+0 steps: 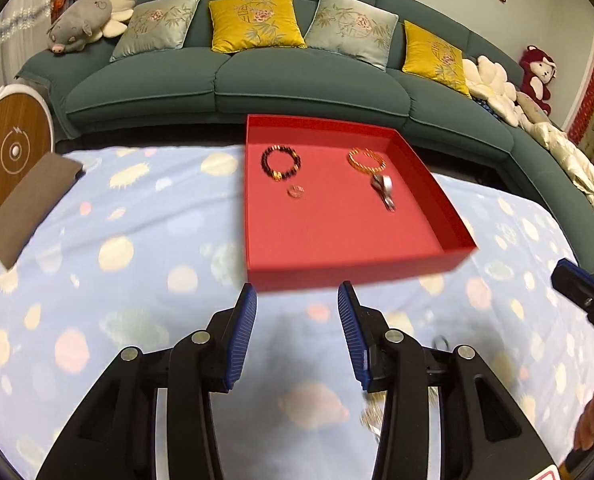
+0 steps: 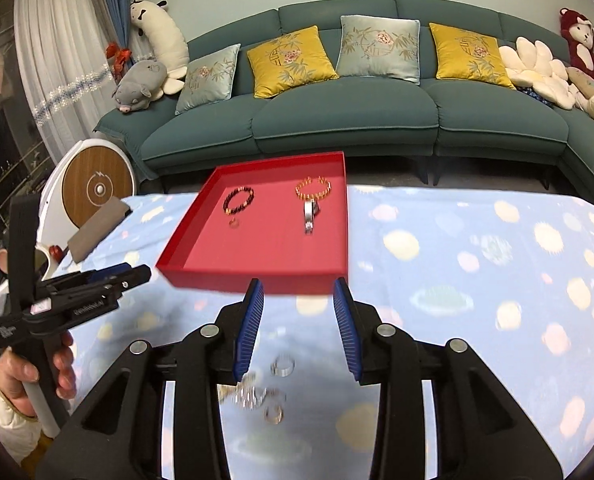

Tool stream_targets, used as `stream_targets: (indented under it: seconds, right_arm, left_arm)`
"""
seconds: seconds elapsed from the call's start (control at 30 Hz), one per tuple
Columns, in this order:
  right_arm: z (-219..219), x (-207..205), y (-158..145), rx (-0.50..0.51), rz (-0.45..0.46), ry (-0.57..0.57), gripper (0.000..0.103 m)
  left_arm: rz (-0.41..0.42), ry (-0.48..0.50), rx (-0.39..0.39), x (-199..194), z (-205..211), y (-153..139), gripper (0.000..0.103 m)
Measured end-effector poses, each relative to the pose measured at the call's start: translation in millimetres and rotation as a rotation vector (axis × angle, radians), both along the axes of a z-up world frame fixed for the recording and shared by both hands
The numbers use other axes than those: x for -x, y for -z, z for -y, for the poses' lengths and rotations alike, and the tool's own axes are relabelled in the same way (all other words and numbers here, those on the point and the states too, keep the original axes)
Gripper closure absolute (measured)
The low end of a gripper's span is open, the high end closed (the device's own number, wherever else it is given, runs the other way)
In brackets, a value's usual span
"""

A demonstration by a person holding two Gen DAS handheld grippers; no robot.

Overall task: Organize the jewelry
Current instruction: 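Lift both open tools away from the red tray, then lower the right tool onto the pearl necklace and close around it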

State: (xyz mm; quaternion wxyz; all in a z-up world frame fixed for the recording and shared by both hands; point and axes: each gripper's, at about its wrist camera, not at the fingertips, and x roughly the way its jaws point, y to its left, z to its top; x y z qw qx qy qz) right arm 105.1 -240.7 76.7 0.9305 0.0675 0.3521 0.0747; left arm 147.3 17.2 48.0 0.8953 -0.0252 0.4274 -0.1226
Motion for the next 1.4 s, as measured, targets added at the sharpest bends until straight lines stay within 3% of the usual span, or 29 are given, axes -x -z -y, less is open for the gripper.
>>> stream_targets:
  seconds: [0.27, 0.5, 0.87, 1.4]
  right_arm:
    - [-7.8, 66.6, 17.6, -0.032, -0.011, 0.017, 0.068]
    - [-22.5, 86.4, 43.7, -0.002, -0.057, -0.021, 0.068]
    - [-59.3, 59.3, 75.4, 0.020, -0.120, -0.095, 0.068]
    - [-86.3, 14.0, 104.9, 0.000, -0.185, -0.088, 0.075]
  left_arm:
    - [-0.021, -0.025, 0.013, 67.8, -12.8, 15.9, 0.063]
    - [-0.033, -0.014, -0.013, 94.9, -17.5, 36.5, 0.063]
    - [-0.041, 0.002, -0.013, 86.1, -13.4, 44.6, 0.063]
    - [-0.067, -0.027, 0.015, 79.9, -24.4, 45.7, 0.063]
